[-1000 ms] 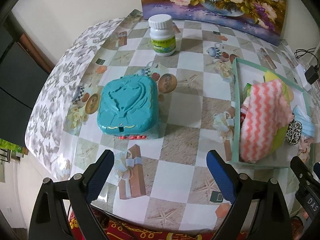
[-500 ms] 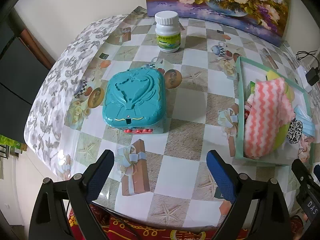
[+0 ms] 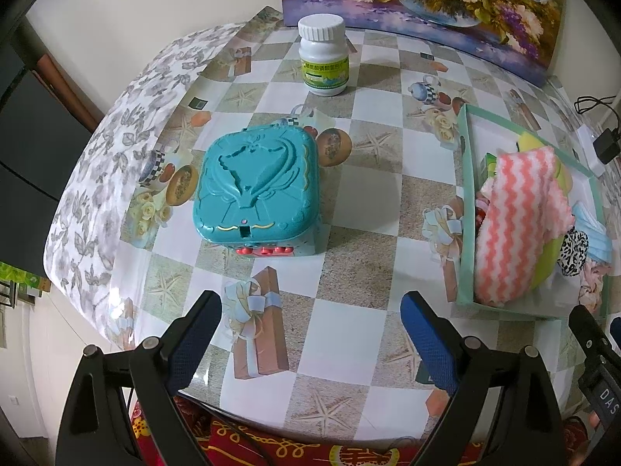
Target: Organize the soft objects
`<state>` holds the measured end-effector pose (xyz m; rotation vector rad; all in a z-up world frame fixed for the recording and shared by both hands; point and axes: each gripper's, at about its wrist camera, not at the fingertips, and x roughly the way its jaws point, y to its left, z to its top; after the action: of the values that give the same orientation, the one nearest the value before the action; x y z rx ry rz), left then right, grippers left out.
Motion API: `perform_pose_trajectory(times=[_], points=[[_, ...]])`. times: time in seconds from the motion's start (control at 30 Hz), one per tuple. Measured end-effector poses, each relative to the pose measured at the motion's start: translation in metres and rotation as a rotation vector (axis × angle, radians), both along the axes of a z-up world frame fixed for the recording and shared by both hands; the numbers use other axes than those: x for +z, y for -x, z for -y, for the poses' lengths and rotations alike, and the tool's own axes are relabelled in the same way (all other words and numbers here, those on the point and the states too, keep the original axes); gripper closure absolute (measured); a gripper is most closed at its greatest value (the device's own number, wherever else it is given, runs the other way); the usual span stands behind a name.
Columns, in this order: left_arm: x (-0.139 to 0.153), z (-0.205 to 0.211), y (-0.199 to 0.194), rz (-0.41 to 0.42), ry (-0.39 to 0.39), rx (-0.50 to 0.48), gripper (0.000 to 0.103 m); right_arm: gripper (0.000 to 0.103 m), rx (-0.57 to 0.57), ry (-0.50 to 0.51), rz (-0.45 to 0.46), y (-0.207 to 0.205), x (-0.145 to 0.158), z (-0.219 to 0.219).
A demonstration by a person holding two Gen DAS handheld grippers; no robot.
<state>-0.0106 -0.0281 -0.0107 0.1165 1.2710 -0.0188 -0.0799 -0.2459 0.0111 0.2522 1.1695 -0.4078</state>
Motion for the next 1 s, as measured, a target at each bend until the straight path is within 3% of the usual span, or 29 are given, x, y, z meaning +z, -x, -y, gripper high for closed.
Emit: perform_pose_trajectory(times=[1.0], points=[[0.004,0.000,-0.003,-0.001,0.047,-0.010,0.009,0.000,0.049,0.056,0.006,-0.007,0.007,-0.010]])
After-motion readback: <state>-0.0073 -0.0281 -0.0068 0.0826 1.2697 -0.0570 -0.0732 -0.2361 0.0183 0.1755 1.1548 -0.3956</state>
